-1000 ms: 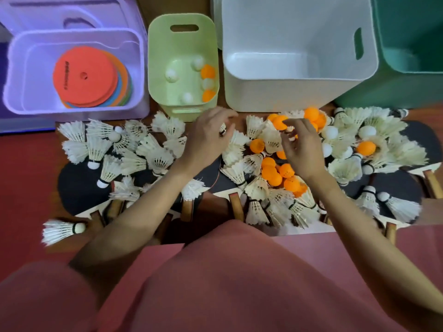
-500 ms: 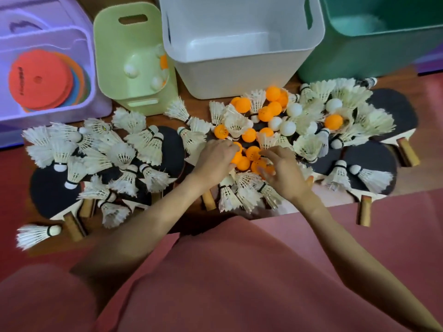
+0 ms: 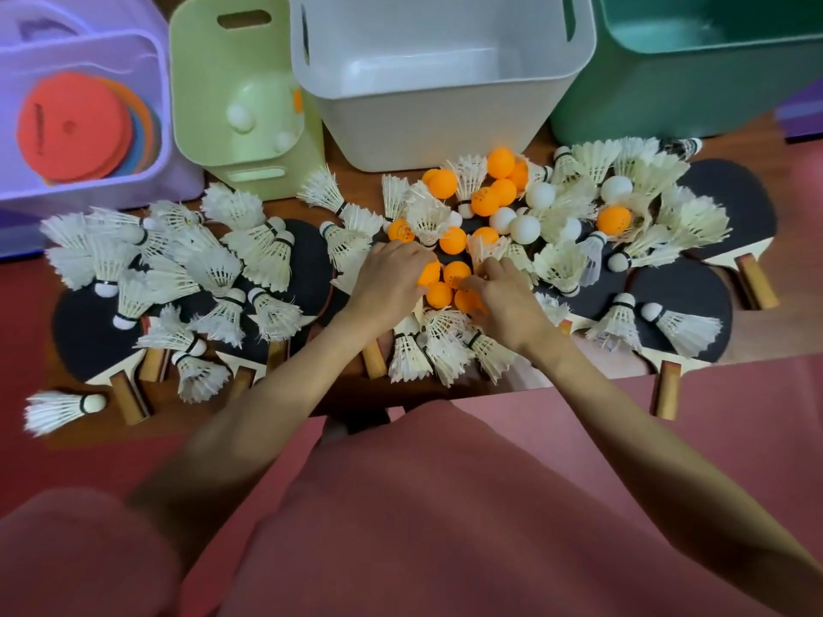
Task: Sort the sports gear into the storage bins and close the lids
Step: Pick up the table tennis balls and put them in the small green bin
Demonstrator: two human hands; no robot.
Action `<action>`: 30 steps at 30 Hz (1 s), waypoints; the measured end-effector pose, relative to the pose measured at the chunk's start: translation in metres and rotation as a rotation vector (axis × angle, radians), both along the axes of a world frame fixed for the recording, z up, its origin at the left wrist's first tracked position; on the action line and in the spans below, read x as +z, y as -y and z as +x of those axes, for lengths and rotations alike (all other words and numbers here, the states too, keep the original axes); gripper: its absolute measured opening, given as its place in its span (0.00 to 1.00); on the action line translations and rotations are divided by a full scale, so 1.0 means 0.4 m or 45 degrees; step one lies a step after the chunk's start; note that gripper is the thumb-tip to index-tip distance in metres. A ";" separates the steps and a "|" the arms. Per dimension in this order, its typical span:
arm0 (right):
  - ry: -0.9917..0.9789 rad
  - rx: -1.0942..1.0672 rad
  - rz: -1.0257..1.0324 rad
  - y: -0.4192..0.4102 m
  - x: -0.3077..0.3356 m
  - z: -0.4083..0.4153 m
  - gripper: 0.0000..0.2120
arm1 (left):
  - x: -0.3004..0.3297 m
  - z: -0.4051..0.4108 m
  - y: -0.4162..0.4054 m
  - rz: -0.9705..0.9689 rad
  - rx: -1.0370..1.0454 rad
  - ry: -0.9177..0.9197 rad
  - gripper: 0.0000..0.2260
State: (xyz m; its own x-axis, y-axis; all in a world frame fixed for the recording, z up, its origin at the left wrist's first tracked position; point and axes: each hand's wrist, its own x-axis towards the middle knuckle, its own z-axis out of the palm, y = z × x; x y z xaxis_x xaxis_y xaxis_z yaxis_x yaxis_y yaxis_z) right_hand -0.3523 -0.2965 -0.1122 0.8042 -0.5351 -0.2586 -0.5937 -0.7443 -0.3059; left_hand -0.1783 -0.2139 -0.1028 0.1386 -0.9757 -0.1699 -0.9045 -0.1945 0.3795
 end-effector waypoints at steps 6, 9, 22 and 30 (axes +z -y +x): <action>-0.014 -0.035 -0.062 0.000 0.017 0.020 0.16 | 0.054 0.057 -0.055 -0.277 0.277 -0.251 0.19; 0.100 -0.083 -0.052 0.012 0.059 0.071 0.17 | 0.082 0.114 -0.077 -0.380 0.422 -0.290 0.19; 0.769 0.033 0.000 0.029 0.224 0.587 0.17 | 0.144 0.562 -0.055 -0.577 0.954 -0.097 0.19; 0.746 -0.001 -0.056 0.050 0.201 0.639 0.16 | 0.128 0.593 -0.061 -0.443 0.815 -0.124 0.18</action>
